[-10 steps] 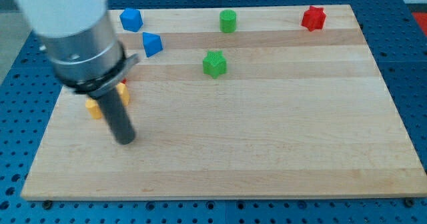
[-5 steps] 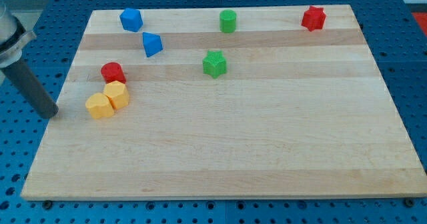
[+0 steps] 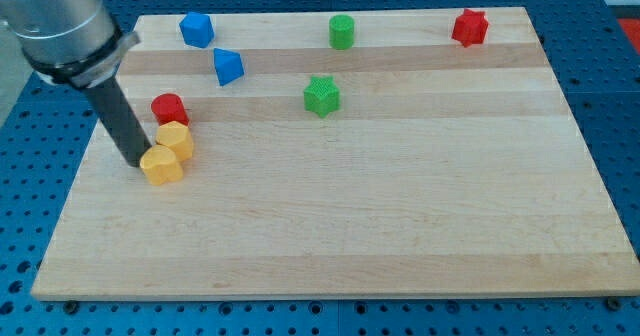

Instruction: Slide the yellow hexagon to the center right of the board

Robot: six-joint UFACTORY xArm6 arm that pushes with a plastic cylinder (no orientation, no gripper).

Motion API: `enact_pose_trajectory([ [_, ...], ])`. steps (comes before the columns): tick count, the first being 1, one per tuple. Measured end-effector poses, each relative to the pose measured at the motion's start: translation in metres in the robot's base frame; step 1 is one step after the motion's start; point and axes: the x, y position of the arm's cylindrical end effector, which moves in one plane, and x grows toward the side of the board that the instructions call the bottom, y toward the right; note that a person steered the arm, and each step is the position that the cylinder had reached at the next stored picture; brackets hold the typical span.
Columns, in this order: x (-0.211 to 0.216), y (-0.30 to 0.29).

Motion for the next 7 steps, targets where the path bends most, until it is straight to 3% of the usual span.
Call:
enact_pose_trajectory([
  [2, -0.024, -0.005],
  [4, -0.018, 0.007],
  [7, -0.013, 0.098],
])
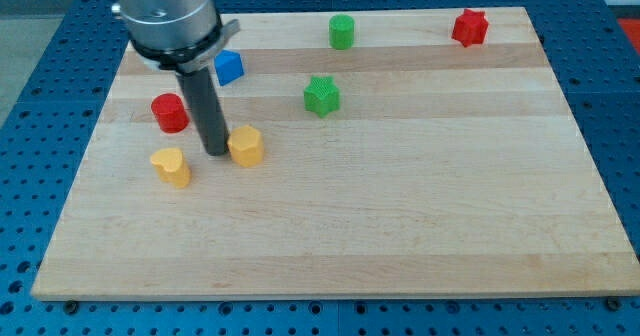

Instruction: Slide the yellow hexagon to the center right of the board

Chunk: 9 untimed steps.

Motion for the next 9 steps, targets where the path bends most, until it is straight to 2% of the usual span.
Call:
enact_pose_trajectory([
  [3, 0.018, 0.094],
  [6, 0.057, 0.14],
  [9, 0.044, 0.209],
])
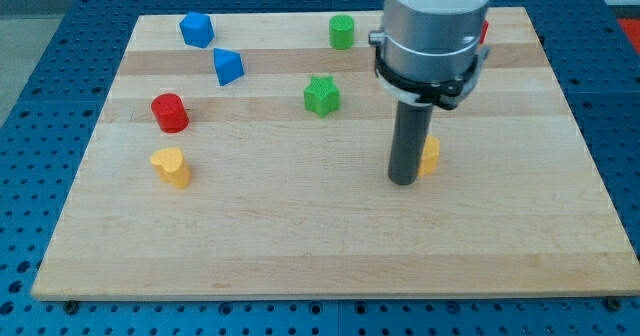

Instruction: Slide the yellow hexagon to the center right of the board

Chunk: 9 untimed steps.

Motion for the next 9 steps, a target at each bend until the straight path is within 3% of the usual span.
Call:
enact_pose_trajectory([
  [4, -0.069, 0.012],
  [9, -0.071, 0.077],
])
